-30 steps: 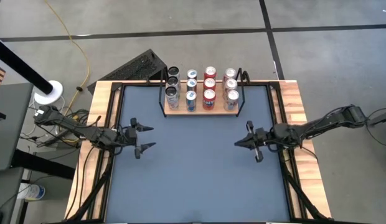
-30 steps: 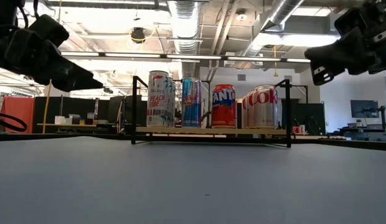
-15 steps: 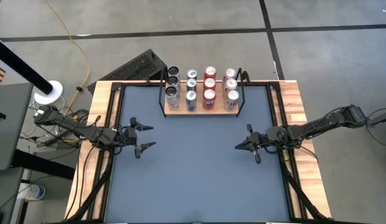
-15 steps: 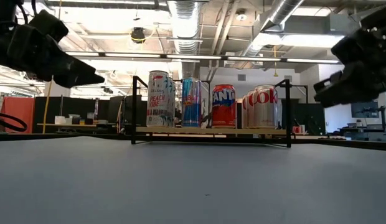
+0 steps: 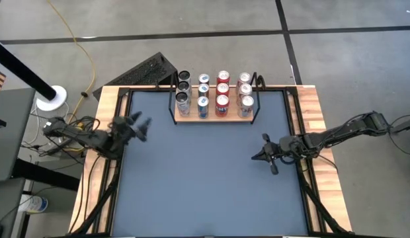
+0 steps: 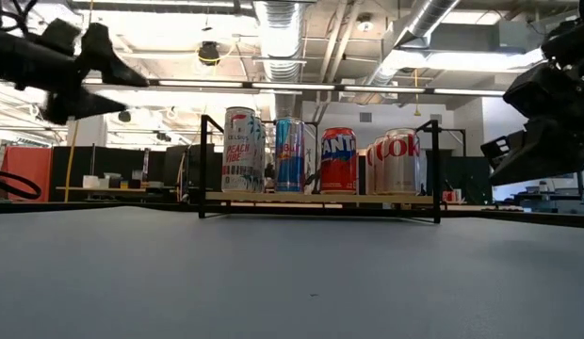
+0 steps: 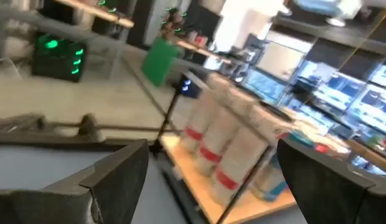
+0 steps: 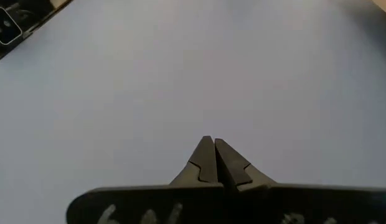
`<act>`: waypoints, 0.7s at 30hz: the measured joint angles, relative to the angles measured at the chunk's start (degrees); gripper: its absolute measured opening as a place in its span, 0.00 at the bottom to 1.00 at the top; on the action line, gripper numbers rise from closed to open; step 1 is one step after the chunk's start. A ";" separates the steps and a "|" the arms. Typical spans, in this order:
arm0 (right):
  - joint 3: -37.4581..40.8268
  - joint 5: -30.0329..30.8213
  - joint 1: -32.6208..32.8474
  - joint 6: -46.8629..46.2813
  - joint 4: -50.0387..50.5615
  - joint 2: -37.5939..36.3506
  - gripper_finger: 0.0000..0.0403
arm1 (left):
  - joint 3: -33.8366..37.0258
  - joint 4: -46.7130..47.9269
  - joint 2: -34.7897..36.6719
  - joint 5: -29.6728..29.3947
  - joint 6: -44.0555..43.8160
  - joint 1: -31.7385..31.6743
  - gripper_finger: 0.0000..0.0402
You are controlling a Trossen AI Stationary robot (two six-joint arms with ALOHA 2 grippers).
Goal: Place canned beverage on shelf
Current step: Return to Home Position
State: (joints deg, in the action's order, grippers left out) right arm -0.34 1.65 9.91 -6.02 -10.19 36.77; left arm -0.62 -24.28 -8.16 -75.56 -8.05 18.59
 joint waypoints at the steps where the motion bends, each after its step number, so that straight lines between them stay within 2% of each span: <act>1: 0.00 -0.01 0.00 0.00 -0.01 0.00 0.00 | 0.00 1.59 1.60 -1.72 -0.68 0.23 0.85; 3: 0.00 -0.02 0.00 0.00 -0.01 0.00 0.00 | 0.00 5.56 4.40 0.41 -0.70 0.58 0.85; 8: 0.04 -0.02 0.00 -0.01 0.08 0.00 0.00 | 0.00 12.04 8.01 22.98 0.41 0.96 0.85; 13: 0.04 -0.04 0.00 0.00 0.31 0.01 0.00 | 0.00 15.48 7.86 38.68 -2.66 0.96 0.85; 16: 0.04 -0.04 0.00 -0.01 0.32 0.00 0.00 | 0.00 18.21 7.81 43.79 -3.55 0.96 0.85; 21: 0.04 -0.07 0.00 0.00 0.43 0.01 0.00 | 0.00 19.76 7.78 45.54 -3.63 0.96 0.85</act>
State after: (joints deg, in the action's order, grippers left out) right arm -0.30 1.58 9.91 -6.03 -9.76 36.78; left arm -0.63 -4.52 -0.38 -30.02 -11.68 19.55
